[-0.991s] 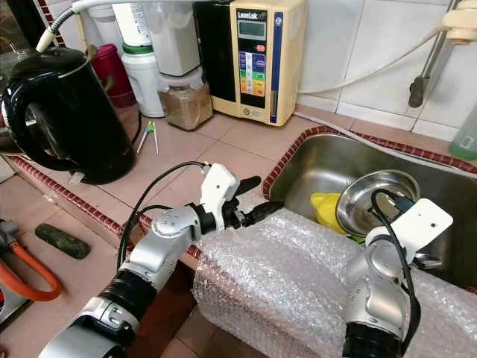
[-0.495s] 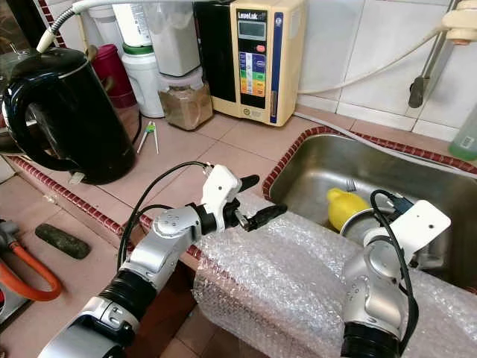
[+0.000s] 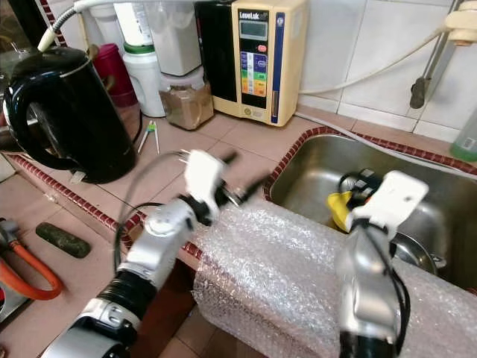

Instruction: Kitchen organization

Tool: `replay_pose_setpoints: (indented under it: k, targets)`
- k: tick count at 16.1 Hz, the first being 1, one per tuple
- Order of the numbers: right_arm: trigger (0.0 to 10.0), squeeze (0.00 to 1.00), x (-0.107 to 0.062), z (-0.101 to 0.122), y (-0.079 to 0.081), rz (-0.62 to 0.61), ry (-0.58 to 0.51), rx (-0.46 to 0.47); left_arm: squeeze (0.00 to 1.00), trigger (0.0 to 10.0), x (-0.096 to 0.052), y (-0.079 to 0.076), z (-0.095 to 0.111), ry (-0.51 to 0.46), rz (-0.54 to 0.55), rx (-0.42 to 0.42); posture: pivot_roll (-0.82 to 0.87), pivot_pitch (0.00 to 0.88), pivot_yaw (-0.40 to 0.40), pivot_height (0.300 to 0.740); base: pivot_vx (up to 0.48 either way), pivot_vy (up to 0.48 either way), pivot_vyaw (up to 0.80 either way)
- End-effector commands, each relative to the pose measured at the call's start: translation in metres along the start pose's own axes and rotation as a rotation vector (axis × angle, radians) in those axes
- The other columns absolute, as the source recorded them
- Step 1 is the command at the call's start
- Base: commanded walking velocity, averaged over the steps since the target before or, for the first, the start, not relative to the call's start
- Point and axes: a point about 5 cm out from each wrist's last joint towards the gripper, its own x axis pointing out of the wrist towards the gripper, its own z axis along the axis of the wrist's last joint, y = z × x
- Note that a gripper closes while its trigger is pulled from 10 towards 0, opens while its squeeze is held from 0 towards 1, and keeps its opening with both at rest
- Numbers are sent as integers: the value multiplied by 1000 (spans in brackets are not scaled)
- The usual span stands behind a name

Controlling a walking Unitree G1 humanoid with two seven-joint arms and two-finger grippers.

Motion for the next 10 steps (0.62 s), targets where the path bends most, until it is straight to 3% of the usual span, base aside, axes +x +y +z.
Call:
replay_pose_setpoints:
  k: [1,6,10]
  targets:
    - [10000,1000,-3,12,8,61,-62,-22,1000,10000,-4,5,5,-45,50,0,-40,0,48,740,0,0,0]
    - [10000,1000,-24,21,19,271,-128,-63,1000,10000,-22,36,11,-99,364,71,-20,0,15,740,0,0,0]
    - [10000,1000,-31,25,27,378,-154,-103,1000,10000,-37,49,10,-78,460,160,-7,0,6,740,0,0,0]
